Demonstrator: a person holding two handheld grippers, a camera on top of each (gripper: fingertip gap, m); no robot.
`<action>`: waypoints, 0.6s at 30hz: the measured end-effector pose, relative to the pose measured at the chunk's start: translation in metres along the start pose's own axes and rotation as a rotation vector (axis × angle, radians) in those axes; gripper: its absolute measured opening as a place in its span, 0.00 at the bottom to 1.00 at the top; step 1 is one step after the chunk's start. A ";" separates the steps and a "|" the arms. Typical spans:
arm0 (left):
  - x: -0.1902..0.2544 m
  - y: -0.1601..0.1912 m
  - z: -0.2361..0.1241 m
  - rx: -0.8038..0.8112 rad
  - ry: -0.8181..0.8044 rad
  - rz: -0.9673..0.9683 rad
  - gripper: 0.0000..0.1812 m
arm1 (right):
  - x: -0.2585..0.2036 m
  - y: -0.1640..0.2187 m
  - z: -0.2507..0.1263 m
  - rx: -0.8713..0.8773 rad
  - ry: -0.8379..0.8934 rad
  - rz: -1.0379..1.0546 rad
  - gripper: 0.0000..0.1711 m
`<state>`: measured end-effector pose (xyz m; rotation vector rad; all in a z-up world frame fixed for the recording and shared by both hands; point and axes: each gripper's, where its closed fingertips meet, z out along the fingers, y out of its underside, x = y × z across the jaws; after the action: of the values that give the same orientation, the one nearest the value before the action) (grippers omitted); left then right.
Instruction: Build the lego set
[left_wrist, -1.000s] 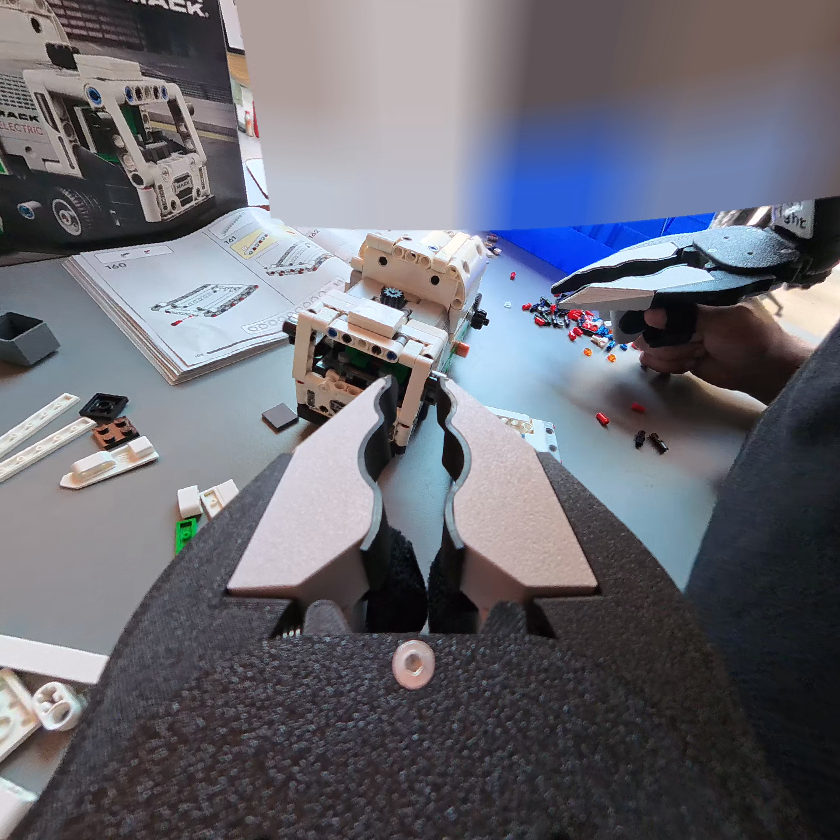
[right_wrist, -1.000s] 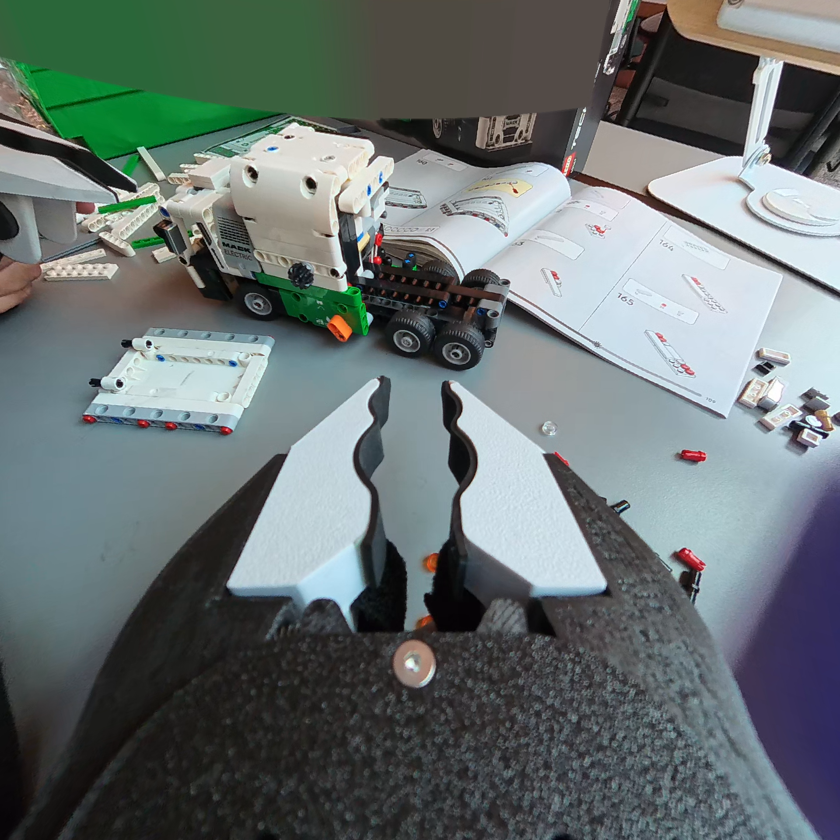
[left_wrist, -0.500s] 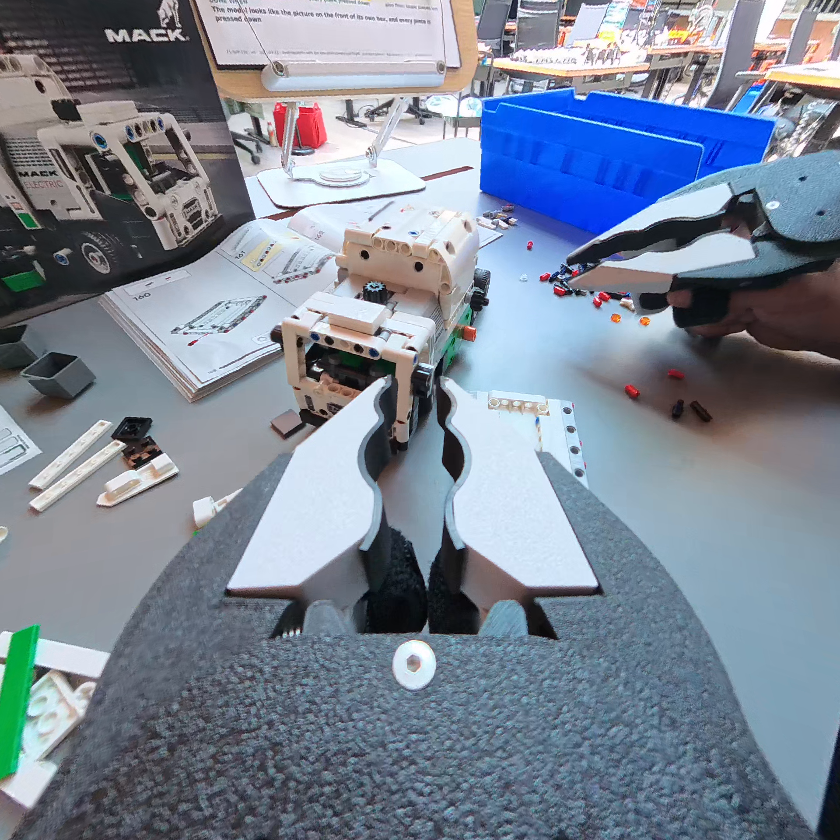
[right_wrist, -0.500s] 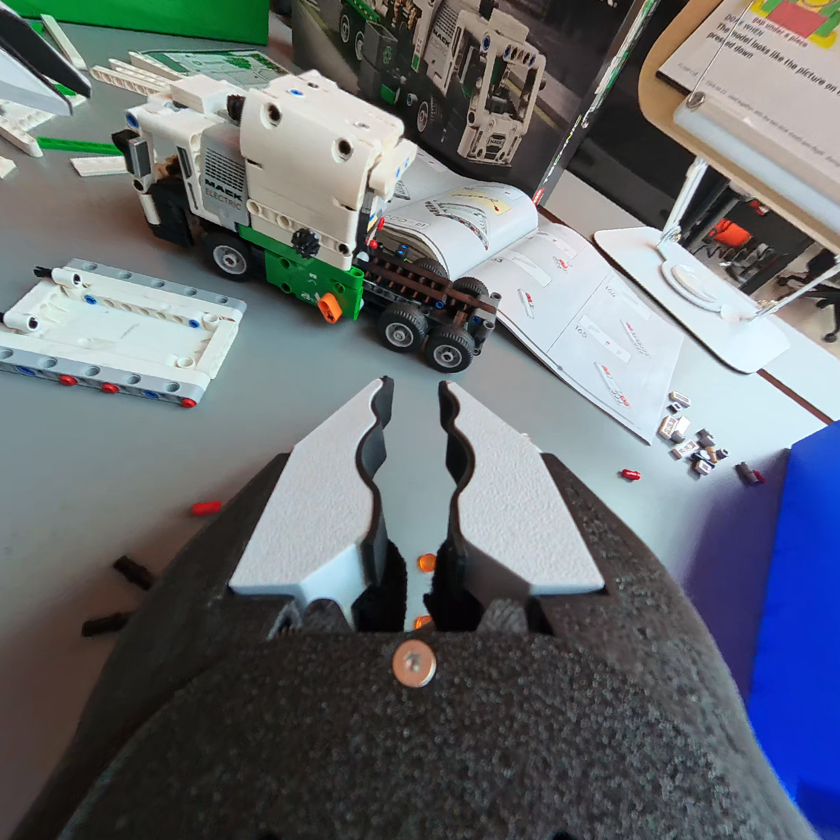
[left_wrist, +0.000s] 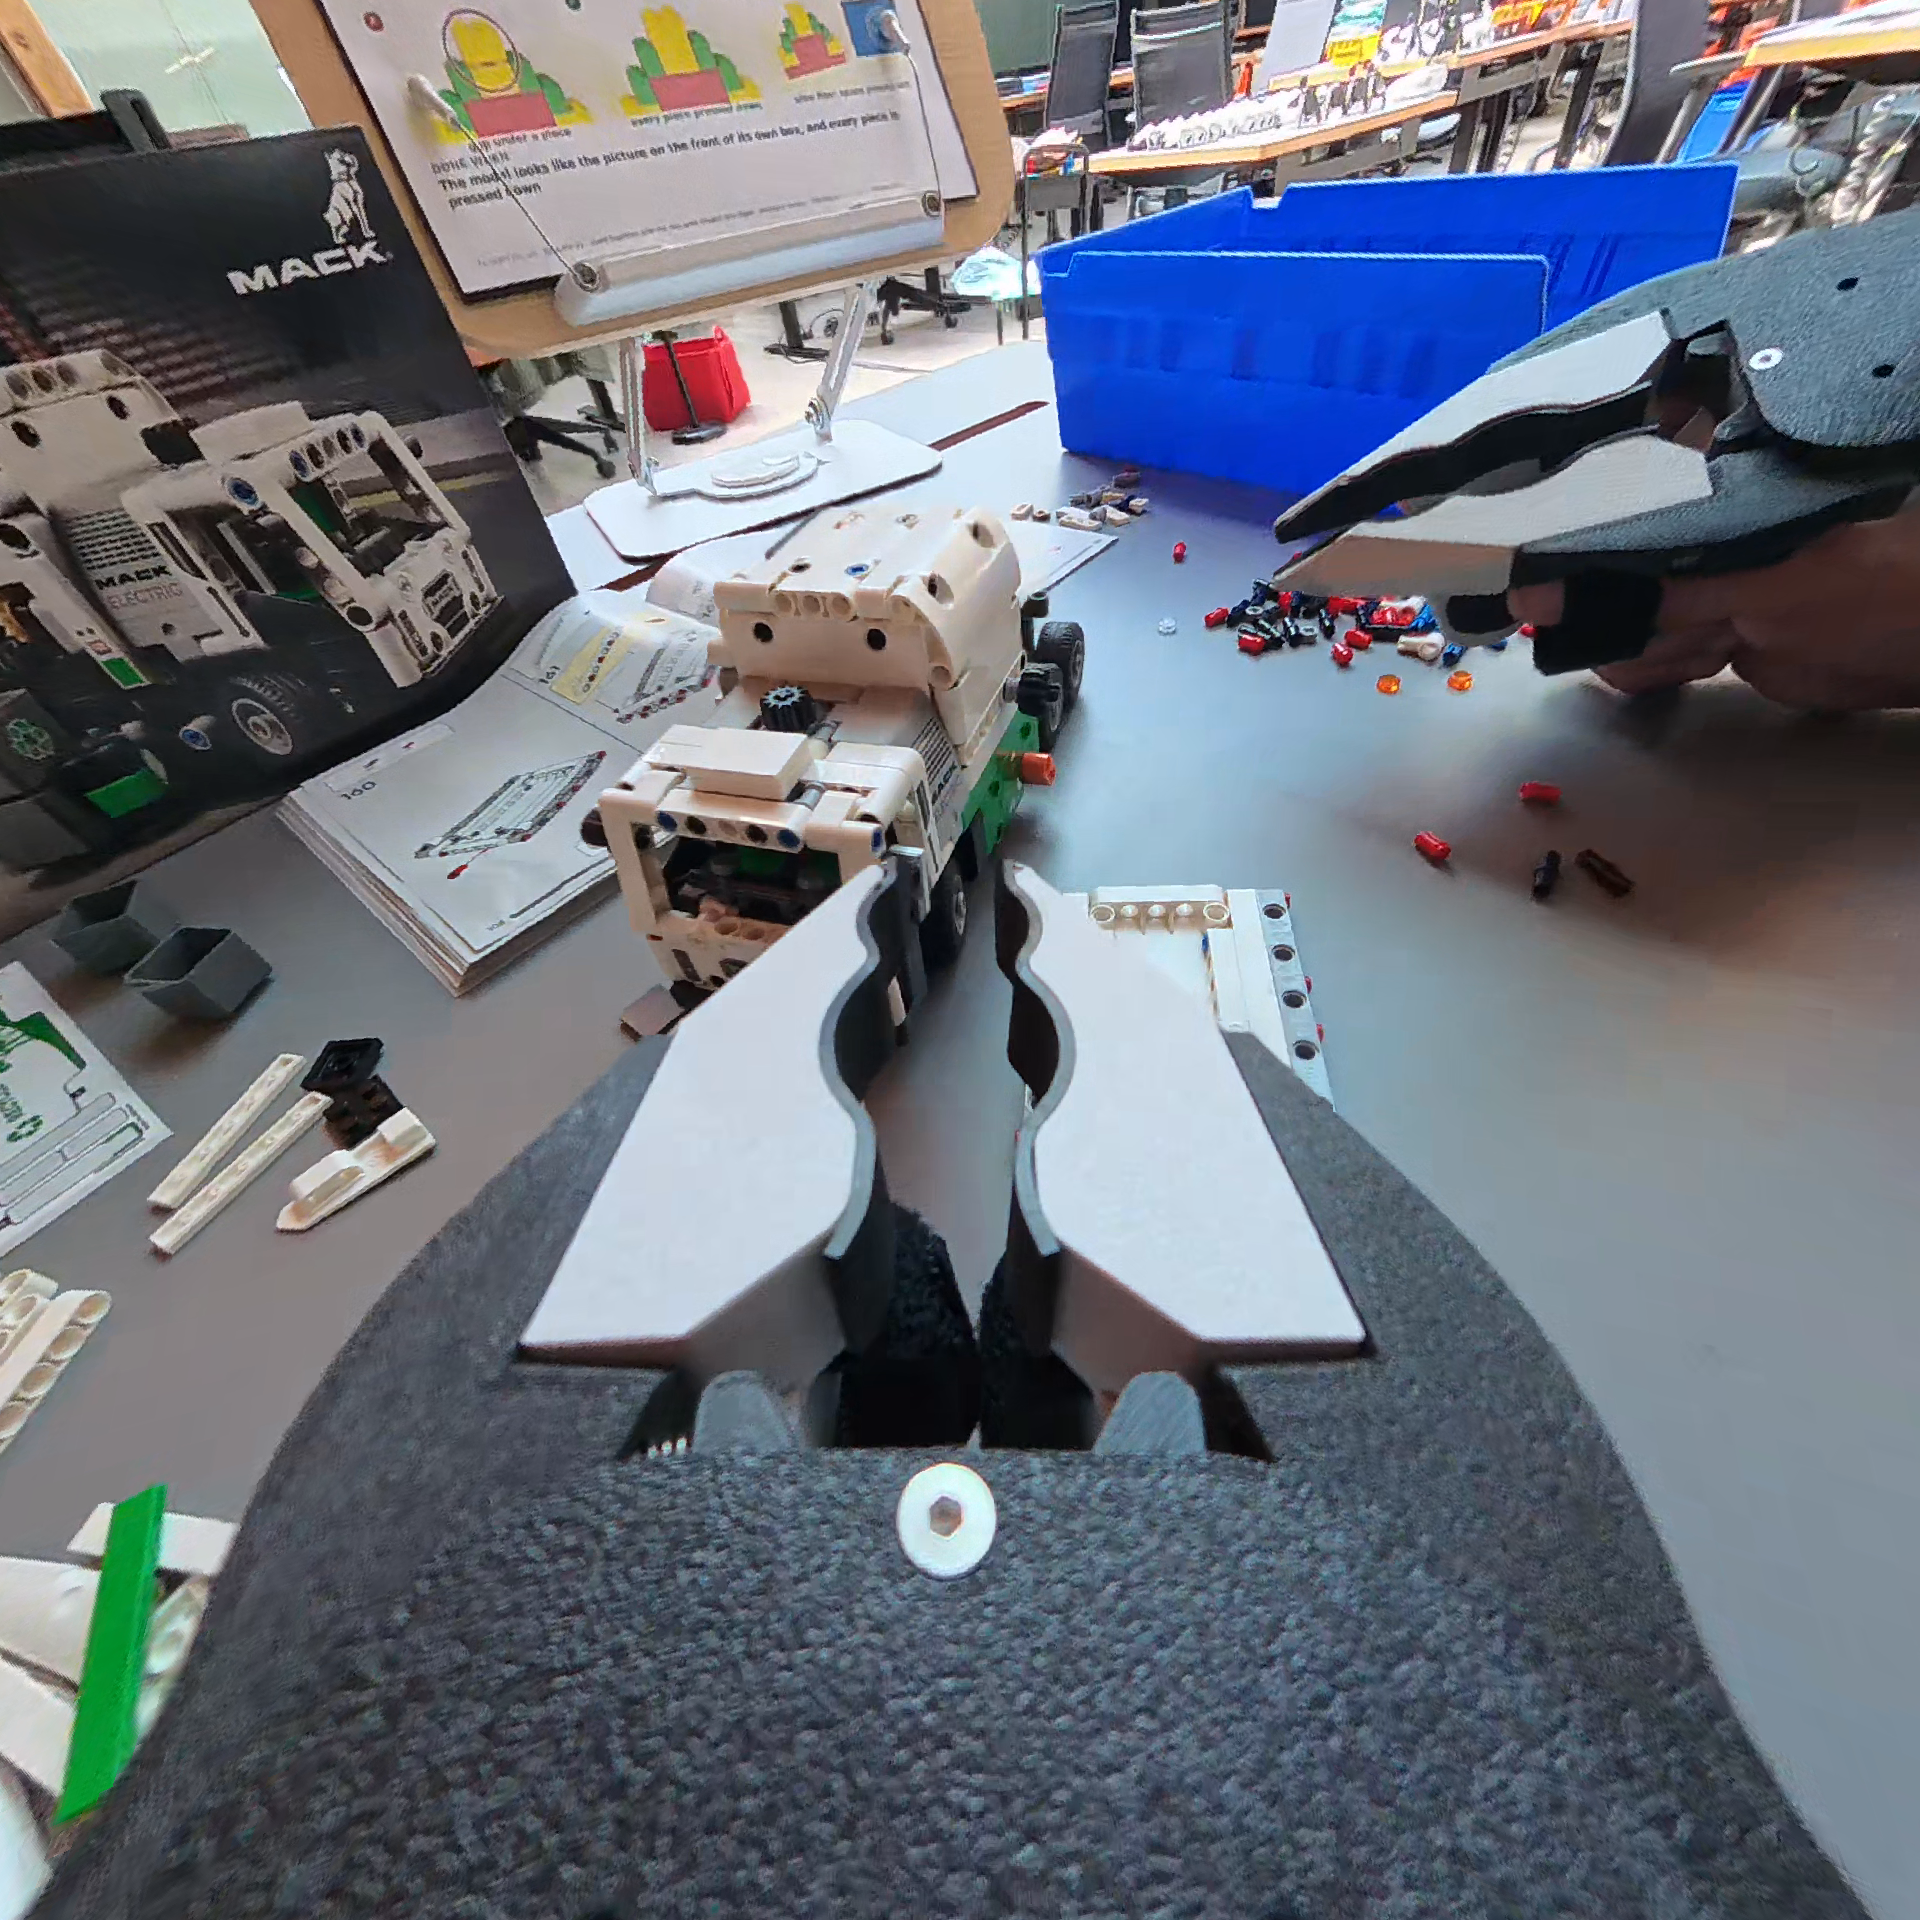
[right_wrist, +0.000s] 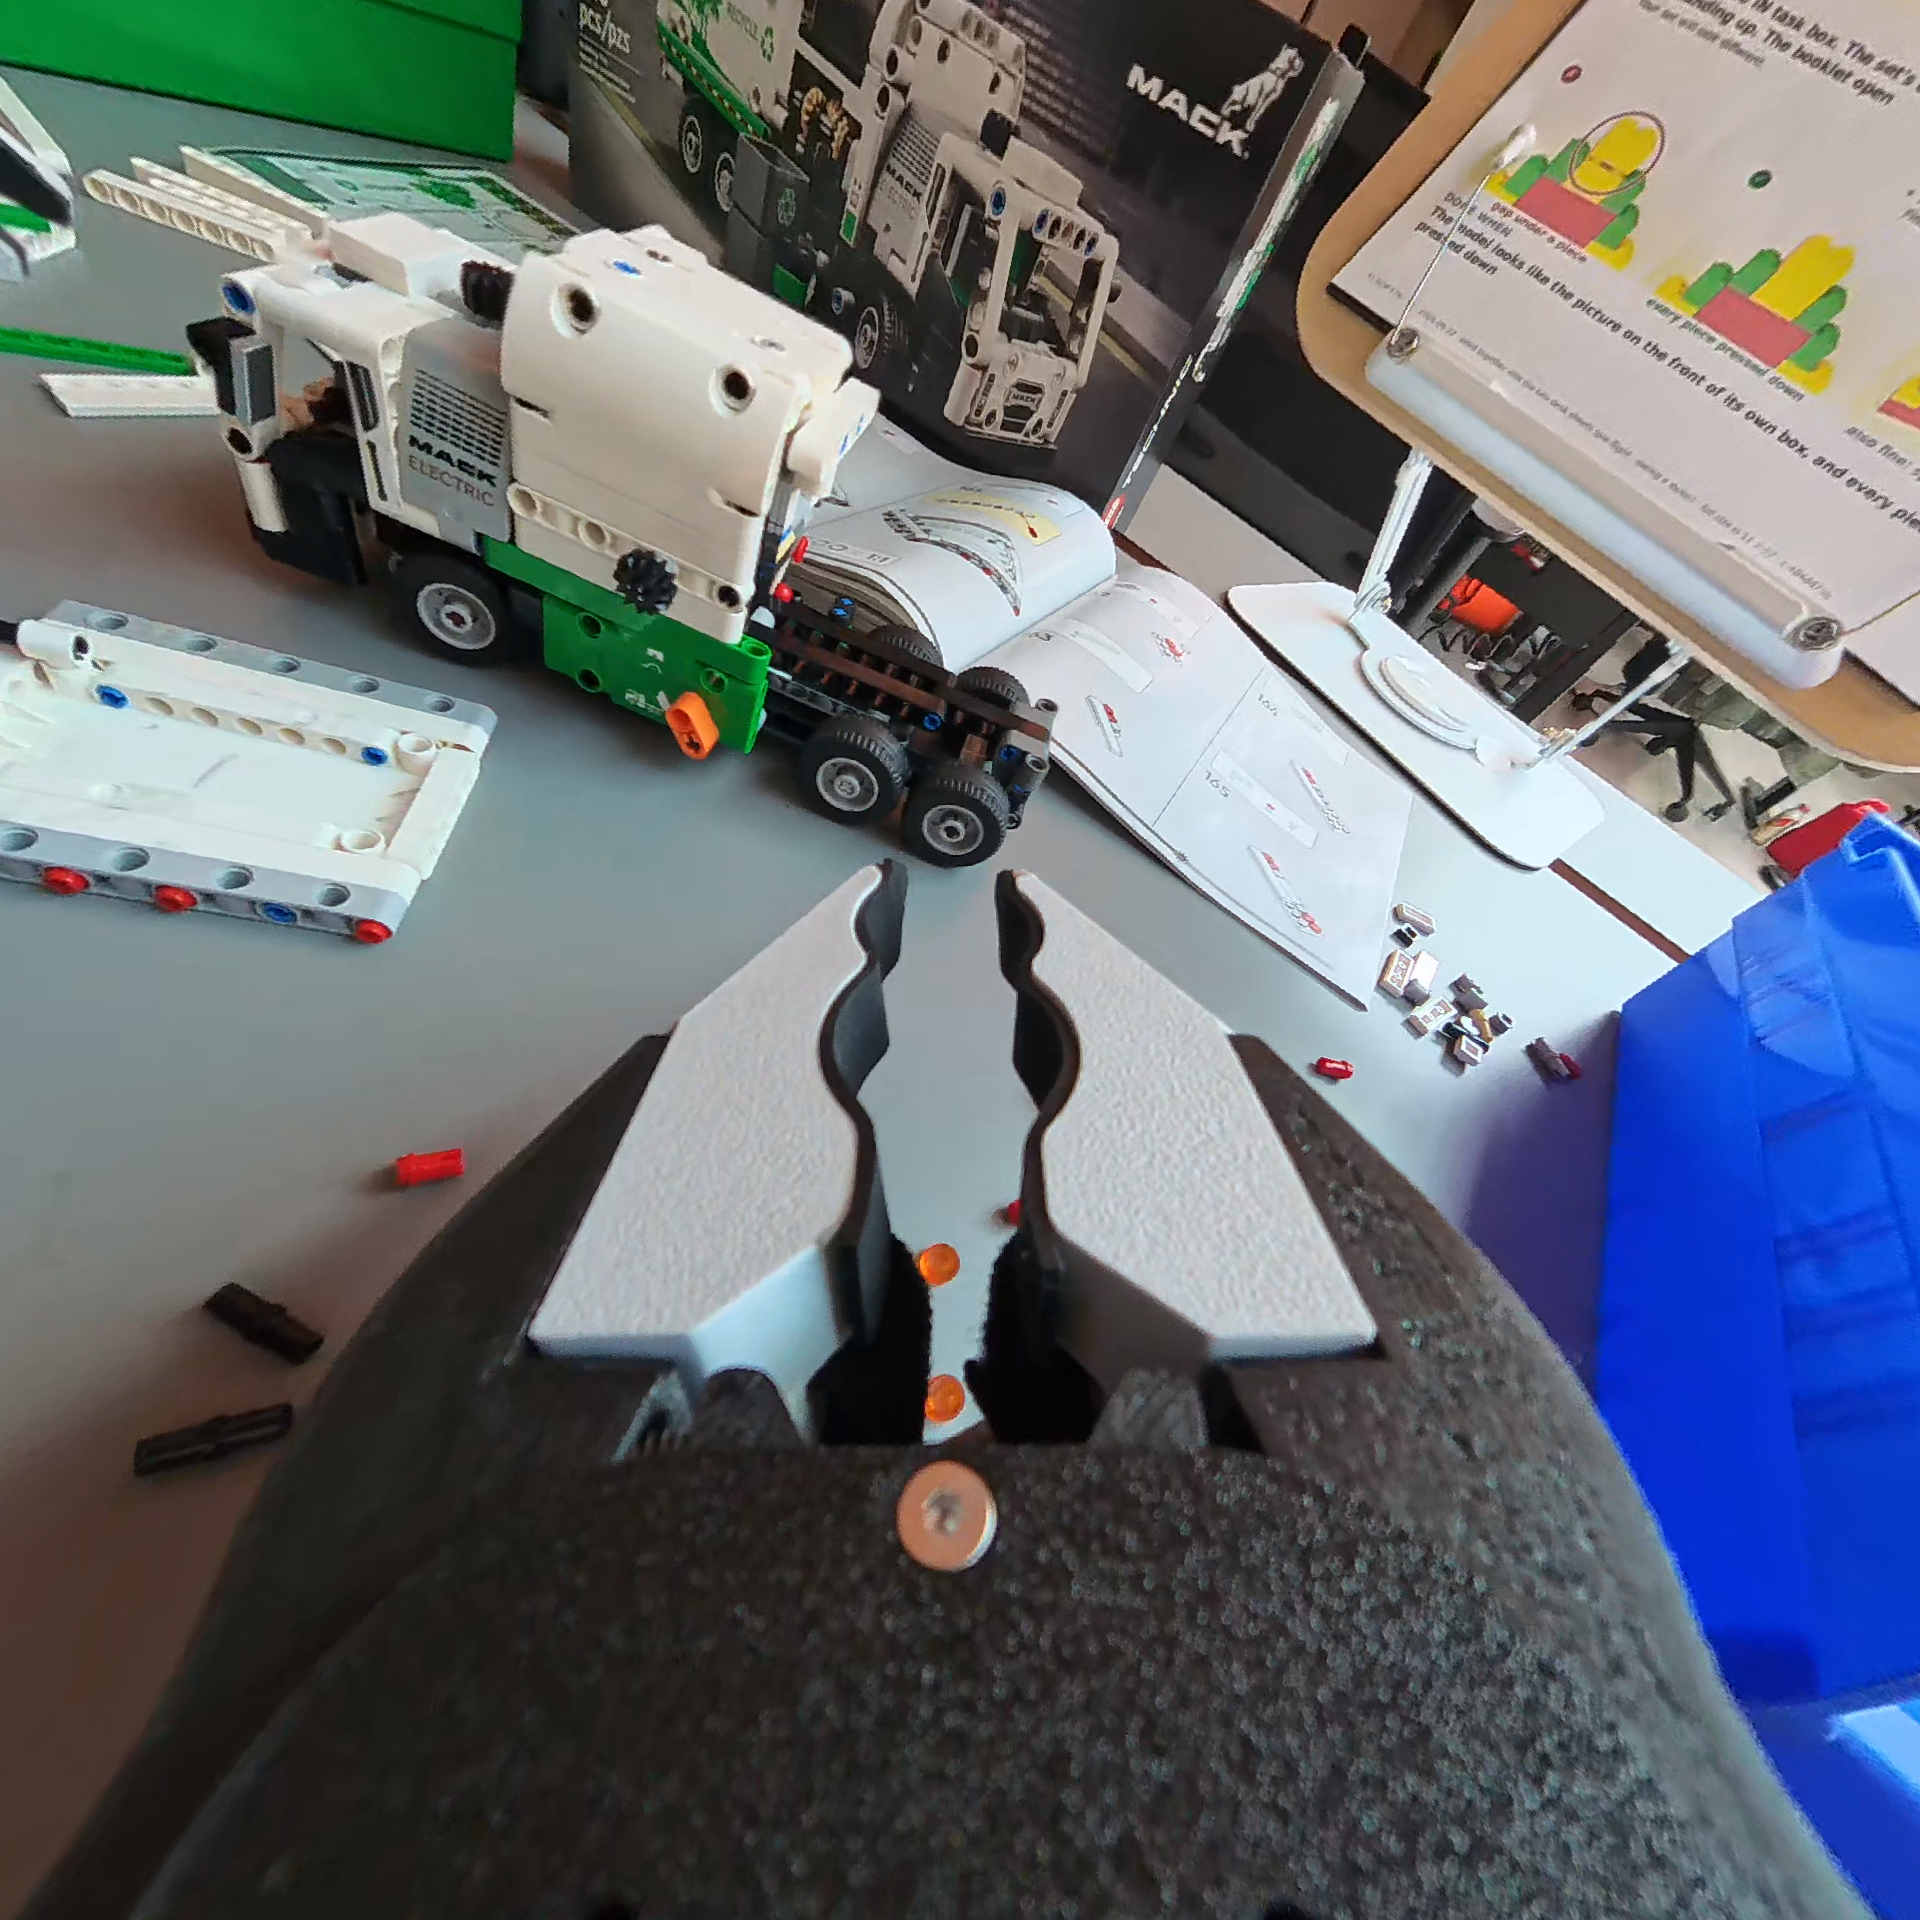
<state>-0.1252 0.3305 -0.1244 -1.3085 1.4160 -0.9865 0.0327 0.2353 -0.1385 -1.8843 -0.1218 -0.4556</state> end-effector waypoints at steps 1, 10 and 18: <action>0.001 0.001 0.000 -0.006 -0.007 0.019 0.07 | -0.001 0.000 0.000 -0.003 0.000 -0.013 0.10; 0.013 0.016 0.005 -0.108 -0.094 0.251 0.07 | -0.005 -0.001 0.000 0.003 -0.007 -0.032 0.10; 0.007 0.007 -0.004 -0.037 -0.037 0.105 0.07 | -0.010 -0.001 0.003 -0.005 -0.034 -0.040 0.10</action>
<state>-0.1301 0.3239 -0.1307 -1.2598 1.4657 -0.8665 0.0234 0.2401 -0.1422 -1.8978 -0.1810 -0.4516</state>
